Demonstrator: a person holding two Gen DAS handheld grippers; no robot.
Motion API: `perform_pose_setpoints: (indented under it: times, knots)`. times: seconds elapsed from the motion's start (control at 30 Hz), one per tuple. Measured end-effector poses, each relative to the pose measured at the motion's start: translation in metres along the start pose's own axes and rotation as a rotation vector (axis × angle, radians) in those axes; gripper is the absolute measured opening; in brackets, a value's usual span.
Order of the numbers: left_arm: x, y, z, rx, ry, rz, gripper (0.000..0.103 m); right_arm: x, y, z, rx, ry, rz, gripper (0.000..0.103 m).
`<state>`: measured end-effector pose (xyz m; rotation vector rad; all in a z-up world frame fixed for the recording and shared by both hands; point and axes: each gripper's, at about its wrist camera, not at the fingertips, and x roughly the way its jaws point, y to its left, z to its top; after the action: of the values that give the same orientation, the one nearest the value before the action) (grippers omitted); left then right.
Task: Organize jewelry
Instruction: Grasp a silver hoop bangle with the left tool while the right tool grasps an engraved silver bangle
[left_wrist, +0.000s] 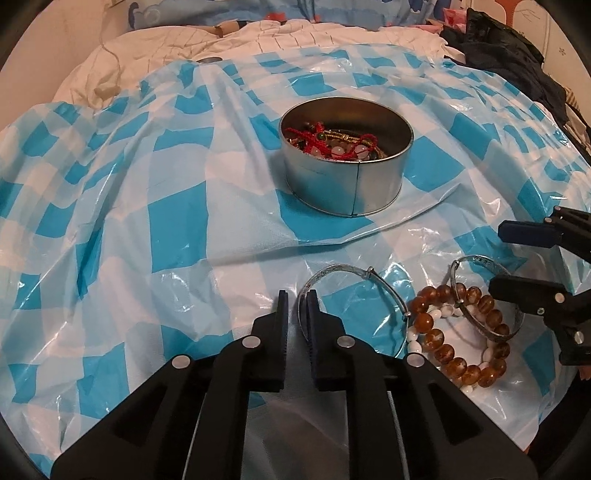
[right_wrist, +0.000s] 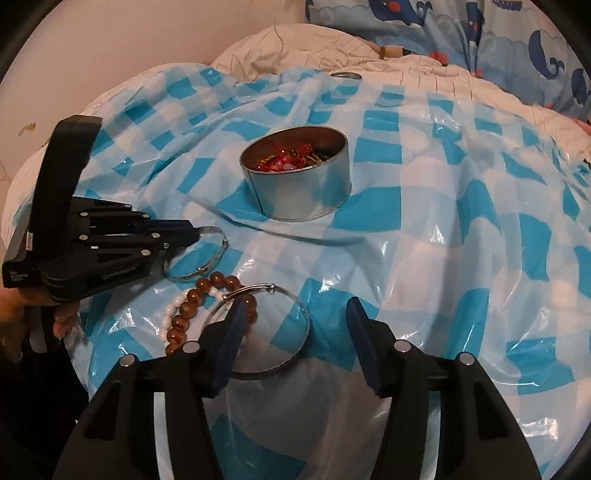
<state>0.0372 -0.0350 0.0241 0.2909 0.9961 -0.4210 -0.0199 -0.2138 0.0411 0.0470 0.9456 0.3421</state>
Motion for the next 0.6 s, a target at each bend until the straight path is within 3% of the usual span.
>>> perform_pose_setpoints:
  times: [0.1,0.17,0.23,0.33,0.5,0.6]
  knots:
    - [0.001,-0.001,0.001,0.004,0.002,0.004,0.01,0.003,-0.004,-0.001,0.012,0.019,-0.007,0.038]
    - [0.001,-0.001,0.001,0.005,0.002,0.004,0.01,0.007,-0.005,-0.002,0.011,0.044,-0.001,0.018]
    - [0.001,-0.002,0.001,0.006,0.002,0.005,0.01,0.009,-0.001,-0.004,-0.016,0.052,-0.026,0.016]
    - [0.001,-0.004,0.001,0.021,0.002,0.006,0.006,0.005,0.002,-0.004,-0.05,0.021,-0.059,0.003]
    - [-0.011,-0.002,0.004,0.004,-0.037,-0.045,0.003,-0.021,-0.008,0.005,-0.012,-0.116,-0.071,0.001]
    - [-0.012,0.002,0.005,-0.013,-0.041,-0.048,0.003,-0.017,-0.012,0.006,0.026,-0.089,-0.025,0.002]
